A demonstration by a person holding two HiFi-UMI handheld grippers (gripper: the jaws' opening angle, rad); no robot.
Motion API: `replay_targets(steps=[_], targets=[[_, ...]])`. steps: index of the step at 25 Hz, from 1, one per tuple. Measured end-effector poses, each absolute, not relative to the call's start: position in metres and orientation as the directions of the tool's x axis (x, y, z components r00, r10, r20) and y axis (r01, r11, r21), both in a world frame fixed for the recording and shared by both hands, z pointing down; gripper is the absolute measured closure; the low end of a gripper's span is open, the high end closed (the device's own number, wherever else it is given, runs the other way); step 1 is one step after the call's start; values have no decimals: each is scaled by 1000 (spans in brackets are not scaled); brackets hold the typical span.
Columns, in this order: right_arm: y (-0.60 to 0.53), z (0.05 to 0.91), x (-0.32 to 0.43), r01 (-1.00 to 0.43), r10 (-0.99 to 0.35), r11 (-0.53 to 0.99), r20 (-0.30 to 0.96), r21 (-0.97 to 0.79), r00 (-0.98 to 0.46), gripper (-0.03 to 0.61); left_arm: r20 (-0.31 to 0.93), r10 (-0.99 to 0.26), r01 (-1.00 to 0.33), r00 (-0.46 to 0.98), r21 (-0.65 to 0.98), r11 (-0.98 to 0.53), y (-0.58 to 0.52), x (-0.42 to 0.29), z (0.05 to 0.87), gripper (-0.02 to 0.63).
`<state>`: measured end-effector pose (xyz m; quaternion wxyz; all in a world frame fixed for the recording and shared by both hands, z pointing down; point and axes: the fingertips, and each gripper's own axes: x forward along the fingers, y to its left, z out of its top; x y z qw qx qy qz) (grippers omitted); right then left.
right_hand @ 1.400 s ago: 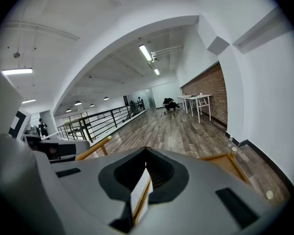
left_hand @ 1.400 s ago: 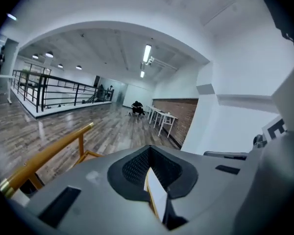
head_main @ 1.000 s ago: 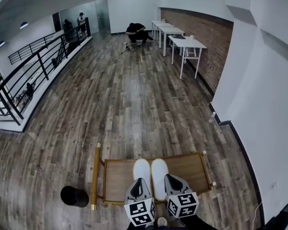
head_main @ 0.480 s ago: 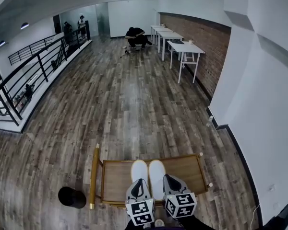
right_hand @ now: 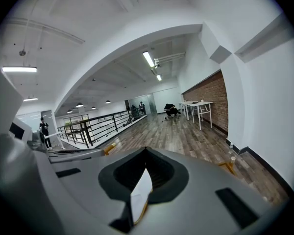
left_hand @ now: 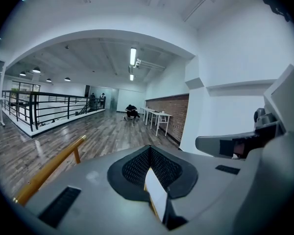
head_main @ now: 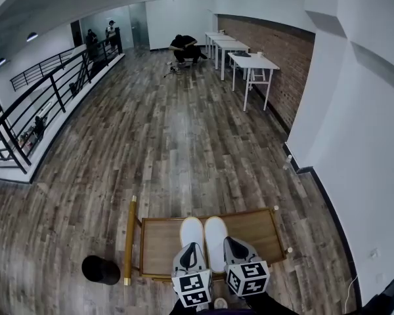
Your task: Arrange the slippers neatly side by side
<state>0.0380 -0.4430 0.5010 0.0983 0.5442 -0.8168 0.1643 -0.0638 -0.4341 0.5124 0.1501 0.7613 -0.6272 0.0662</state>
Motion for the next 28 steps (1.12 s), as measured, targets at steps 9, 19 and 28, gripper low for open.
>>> replay_targets(steps=[9,19,28], targets=[[-442,501,36,-916,-852,361,338,-172,-399,580,284,-939,-976,195,147,-159,-433,-65,509,612],[-442,503,39,-918,-851,359,344,-170,-397,580,299,-931,-972,207,170,-161,-432,-61,515,612],[-443,501,37,-917,-850,361,345,-170,-398,580,313,-926,-971,210,175,-161,-432,-61,517,612]])
